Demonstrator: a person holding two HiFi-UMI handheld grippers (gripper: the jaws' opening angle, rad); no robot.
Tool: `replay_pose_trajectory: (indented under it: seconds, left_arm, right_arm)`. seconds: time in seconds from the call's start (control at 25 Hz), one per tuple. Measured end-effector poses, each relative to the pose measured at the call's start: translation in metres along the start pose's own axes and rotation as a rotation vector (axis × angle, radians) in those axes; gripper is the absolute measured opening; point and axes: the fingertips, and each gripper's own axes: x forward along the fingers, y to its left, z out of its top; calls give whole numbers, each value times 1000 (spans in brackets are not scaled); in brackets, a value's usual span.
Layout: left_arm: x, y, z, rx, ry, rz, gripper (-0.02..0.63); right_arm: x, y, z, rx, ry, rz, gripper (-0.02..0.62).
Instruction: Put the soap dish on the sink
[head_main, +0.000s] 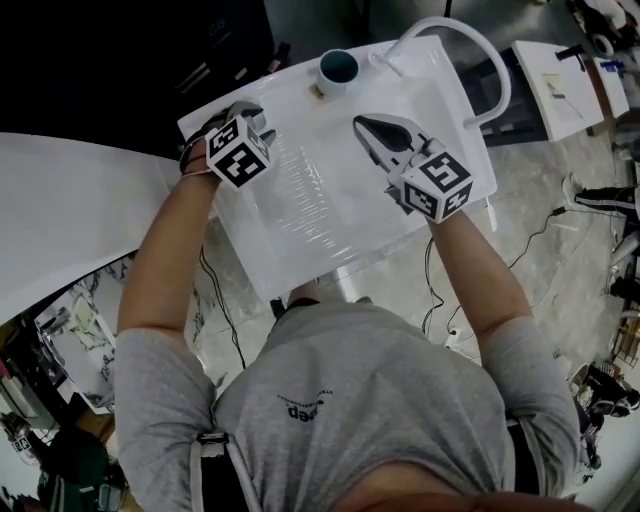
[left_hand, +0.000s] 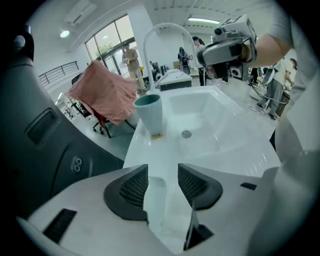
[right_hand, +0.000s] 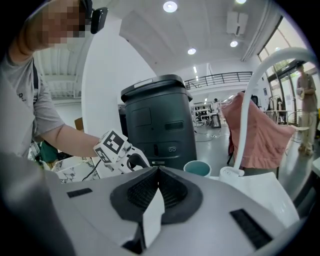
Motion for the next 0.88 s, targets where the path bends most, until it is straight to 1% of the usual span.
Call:
replay_pose_trajectory:
  seconds: [0.12, 0.24, 0.36, 0.48, 0.64, 0.72, 0.88]
  left_arm:
    - [-17, -13, 37, 6, -99, -6, 177]
    - [-31, -33, 77, 15, -204, -33, 152]
    - [-46, -61, 113, 21, -289, -74, 129]
    - [-58, -94, 151, 26, -381, -135, 111]
    - [-79, -152, 219, 78, -522, -244, 75]
    - [-89, -187, 250, 87, -582, -300, 61]
    - [-105, -266, 300, 93, -669, -401, 43]
  right_arm:
    - [-26, -6, 6, 4, -19, -38, 52]
    - [-60, -13, 12, 11, -46, -94, 52]
    - [-100, -15, 12, 20, -63, -146, 52]
    - [-146, -15, 8, 33, -78, -215, 52]
    - [-232, -9, -9, 76, -121, -363, 52]
    - [-278, 1, -20, 99, -142, -430, 52]
    - [-367, 22, -51, 139, -148, -540, 52]
